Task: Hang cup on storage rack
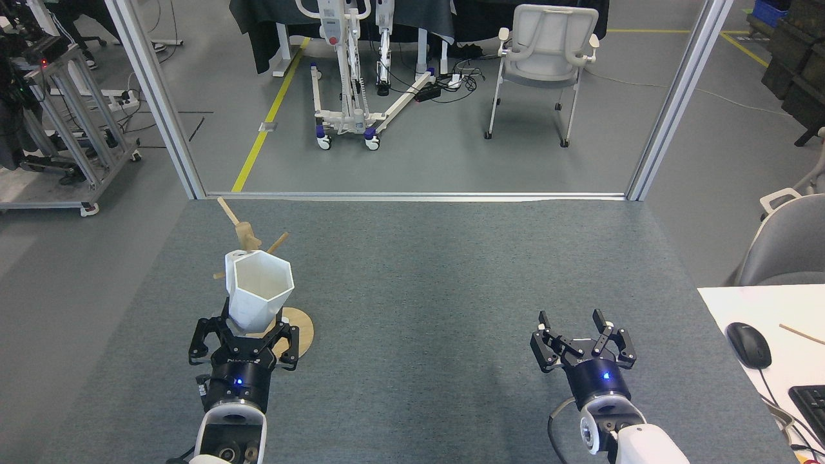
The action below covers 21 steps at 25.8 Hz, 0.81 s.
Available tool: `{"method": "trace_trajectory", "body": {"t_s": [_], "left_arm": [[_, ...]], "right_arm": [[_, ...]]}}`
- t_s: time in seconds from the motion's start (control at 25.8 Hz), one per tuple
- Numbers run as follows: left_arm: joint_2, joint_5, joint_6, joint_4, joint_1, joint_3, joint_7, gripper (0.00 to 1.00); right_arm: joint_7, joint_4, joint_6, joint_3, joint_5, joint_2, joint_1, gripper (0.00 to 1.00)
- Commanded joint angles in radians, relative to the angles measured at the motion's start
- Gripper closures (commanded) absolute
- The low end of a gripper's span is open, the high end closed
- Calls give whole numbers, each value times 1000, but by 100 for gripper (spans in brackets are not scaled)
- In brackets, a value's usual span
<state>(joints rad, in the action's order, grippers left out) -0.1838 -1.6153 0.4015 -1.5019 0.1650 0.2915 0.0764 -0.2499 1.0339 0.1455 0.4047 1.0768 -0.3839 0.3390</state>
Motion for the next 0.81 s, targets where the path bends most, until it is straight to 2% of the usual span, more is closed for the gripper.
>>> {"method": "trace_trajectory", "body": {"t_s": [0.0,0.31,0.78], "left_arm": [[0,0,0,6,2,0,0,55],[0,0,0,8,4,0,0,55],[1,0,0,12,4,0,0,55]], "right_arm": [[0,2,3,2,0,2,0,1],[0,11,8,-1,0,11,18,1],[-2,63,-32,22,0,19,-54,1]]}}
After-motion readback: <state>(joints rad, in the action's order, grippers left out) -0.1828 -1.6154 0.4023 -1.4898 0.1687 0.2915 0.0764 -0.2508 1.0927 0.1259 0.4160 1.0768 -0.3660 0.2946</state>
